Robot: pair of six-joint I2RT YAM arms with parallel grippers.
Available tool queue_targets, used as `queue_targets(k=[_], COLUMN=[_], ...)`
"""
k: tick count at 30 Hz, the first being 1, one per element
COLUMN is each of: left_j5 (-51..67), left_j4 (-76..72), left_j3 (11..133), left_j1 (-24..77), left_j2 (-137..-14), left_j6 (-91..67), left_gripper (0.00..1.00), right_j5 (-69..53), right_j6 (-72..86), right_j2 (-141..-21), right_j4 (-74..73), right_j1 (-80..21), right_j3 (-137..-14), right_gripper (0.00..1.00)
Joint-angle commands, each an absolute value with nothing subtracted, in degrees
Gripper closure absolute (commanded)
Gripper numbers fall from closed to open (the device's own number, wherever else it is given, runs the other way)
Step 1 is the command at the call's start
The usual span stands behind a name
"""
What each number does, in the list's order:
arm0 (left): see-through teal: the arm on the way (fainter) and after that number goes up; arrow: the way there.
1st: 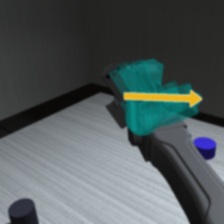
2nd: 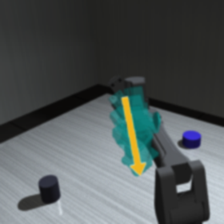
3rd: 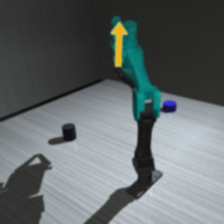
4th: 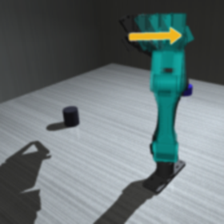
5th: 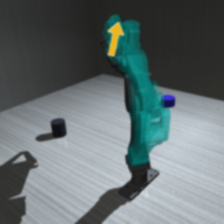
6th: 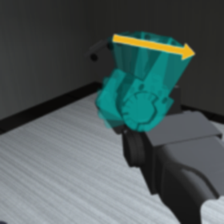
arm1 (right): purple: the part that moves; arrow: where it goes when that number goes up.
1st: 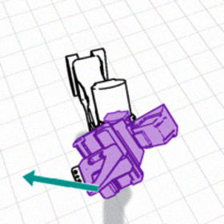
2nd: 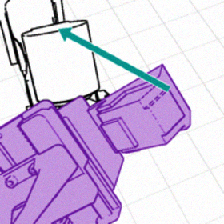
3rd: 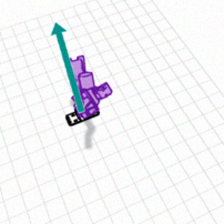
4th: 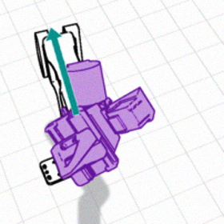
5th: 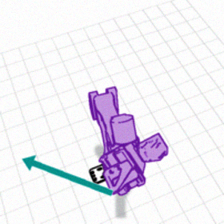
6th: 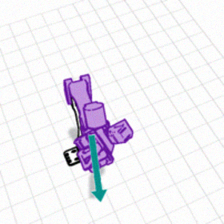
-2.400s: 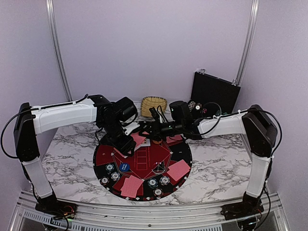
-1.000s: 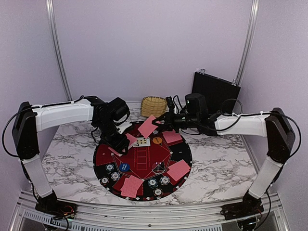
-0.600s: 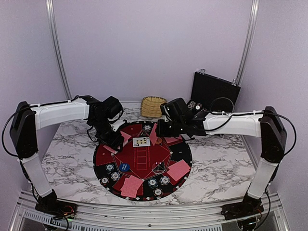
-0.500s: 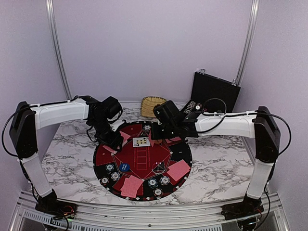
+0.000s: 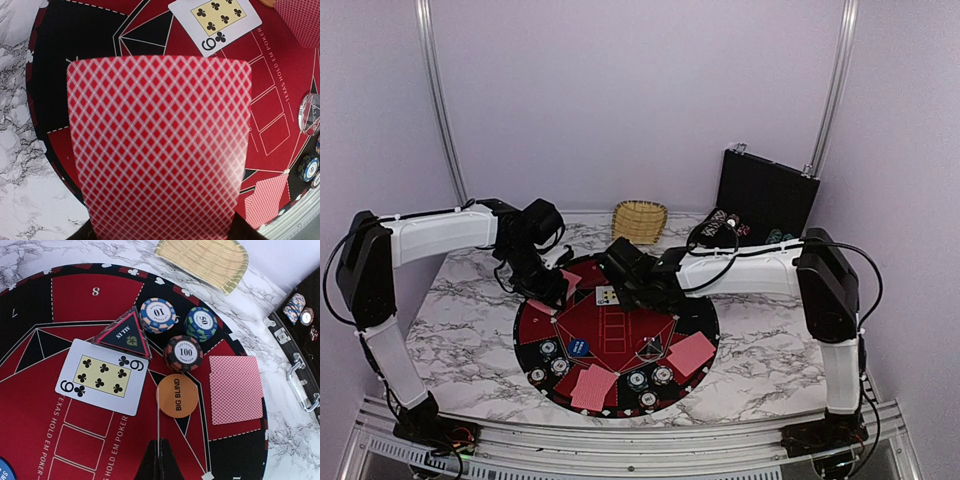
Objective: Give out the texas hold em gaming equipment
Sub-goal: Flop the poker card in the community card area.
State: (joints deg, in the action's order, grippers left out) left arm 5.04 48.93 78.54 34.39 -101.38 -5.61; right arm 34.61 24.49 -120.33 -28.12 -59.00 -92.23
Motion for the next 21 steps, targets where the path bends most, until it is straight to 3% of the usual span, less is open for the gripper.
queue_targets(k=[1, 14, 21], left_j5=[5.3, 5.8, 6.0], left_j4=[47.9, 47.6, 47.6], left_j3=[77.5, 76.3, 76.0], left_j1=[34.0, 33.7, 33.6], left_j2=[-98.6, -98.0, -97.9], left_j6=[-5.8, -5.3, -5.0], left_gripper=[0.57, 0.57, 0.57], right_j5=[37.5, 32.8, 25.9], right_j6=[23.4, 23.9, 24.5], right_j2=[-121.5, -125.8, -125.5], right_j4=[-29.4, -28.6, -26.8], right_j1=[-59.5, -60.6, -60.5], right_j3=[-95.4, -98.9, -99.5], right_gripper=[0.99, 0.89, 0.74])
